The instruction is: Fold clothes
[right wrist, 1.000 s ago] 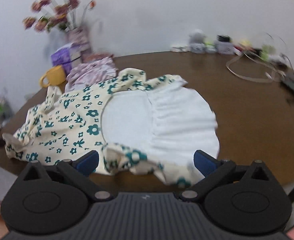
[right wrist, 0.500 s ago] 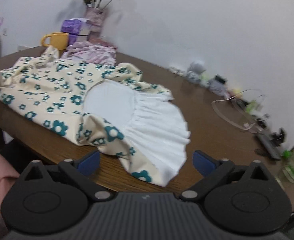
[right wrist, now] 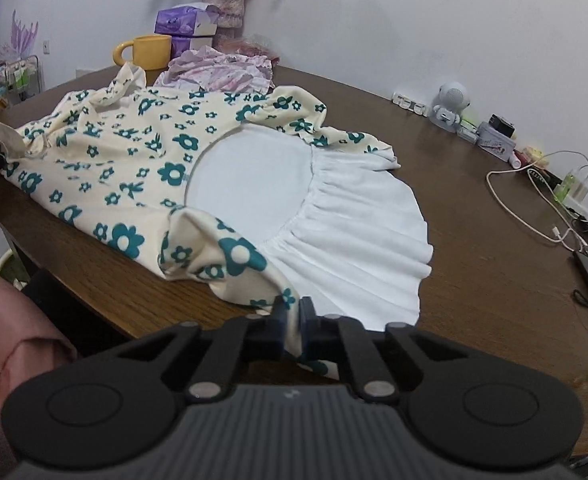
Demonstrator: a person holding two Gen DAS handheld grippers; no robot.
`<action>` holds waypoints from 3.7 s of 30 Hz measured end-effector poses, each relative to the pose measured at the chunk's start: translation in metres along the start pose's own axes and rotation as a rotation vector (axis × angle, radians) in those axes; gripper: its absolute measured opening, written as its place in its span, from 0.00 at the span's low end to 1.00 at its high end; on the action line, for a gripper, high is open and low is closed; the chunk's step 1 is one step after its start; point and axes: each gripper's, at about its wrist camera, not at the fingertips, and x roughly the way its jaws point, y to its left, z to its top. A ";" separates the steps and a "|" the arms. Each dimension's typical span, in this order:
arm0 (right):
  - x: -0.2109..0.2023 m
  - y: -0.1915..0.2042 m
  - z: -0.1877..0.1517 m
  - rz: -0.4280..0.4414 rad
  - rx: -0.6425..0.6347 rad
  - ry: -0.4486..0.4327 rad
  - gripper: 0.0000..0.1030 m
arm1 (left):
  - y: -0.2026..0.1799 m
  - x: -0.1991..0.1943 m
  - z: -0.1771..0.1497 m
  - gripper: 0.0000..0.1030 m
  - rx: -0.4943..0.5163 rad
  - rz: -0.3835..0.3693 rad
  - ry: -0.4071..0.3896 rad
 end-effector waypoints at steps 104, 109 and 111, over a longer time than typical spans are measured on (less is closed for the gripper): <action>0.127 0.009 0.158 0.260 0.015 -0.129 0.53 | 0.072 0.100 0.096 0.79 -0.195 -0.200 -0.084; 0.145 -0.022 0.208 0.120 -0.080 -0.078 0.58 | 0.115 0.113 0.133 0.84 -0.205 -0.082 -0.061; 0.168 -0.028 0.226 0.125 -0.133 -0.003 0.59 | 0.134 0.136 0.144 0.85 -0.229 -0.071 0.017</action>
